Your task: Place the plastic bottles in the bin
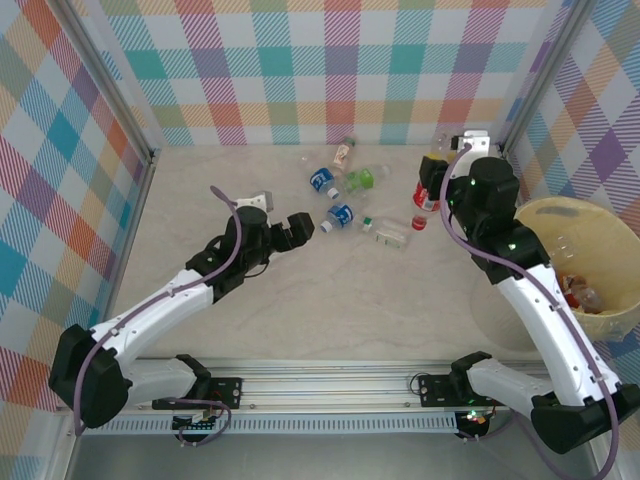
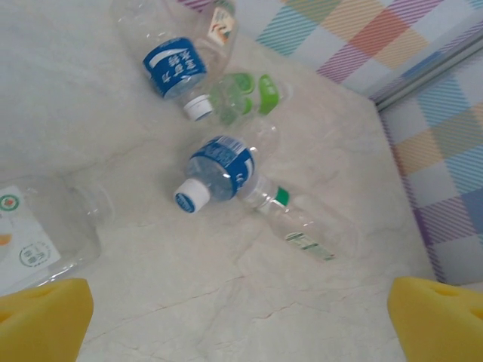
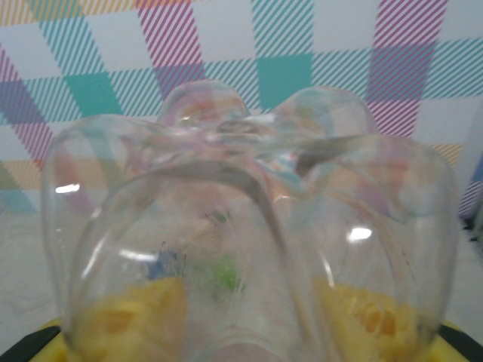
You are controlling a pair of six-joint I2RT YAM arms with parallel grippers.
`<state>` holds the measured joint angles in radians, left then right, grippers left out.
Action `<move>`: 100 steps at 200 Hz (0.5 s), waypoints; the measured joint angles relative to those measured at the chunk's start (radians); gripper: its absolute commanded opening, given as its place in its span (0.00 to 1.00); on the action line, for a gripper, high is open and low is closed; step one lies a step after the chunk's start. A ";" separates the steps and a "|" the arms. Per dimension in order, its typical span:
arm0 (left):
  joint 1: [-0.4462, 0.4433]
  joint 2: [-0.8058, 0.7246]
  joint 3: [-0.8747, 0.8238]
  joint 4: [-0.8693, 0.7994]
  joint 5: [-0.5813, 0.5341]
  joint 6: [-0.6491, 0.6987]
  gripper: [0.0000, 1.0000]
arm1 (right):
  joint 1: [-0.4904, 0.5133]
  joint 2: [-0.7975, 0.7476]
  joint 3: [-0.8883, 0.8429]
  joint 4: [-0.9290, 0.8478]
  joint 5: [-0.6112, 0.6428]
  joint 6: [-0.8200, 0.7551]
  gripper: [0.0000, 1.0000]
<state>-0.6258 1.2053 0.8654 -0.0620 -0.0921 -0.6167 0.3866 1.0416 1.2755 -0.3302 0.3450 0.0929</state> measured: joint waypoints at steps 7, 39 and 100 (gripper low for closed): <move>0.000 0.010 0.000 -0.005 -0.001 0.000 1.00 | -0.001 -0.005 0.009 -0.006 0.019 -0.017 0.38; 0.000 0.026 0.000 -0.018 -0.015 0.000 1.00 | -0.008 -0.018 0.048 -0.010 0.113 -0.094 0.37; 0.000 0.031 0.000 -0.018 -0.033 -0.004 1.00 | -0.080 -0.049 0.145 -0.042 0.321 -0.232 0.38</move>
<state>-0.6258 1.2366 0.8658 -0.0803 -0.1249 -0.6209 0.3069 0.9928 1.4208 -0.3717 0.6662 -0.1394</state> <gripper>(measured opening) 0.999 0.430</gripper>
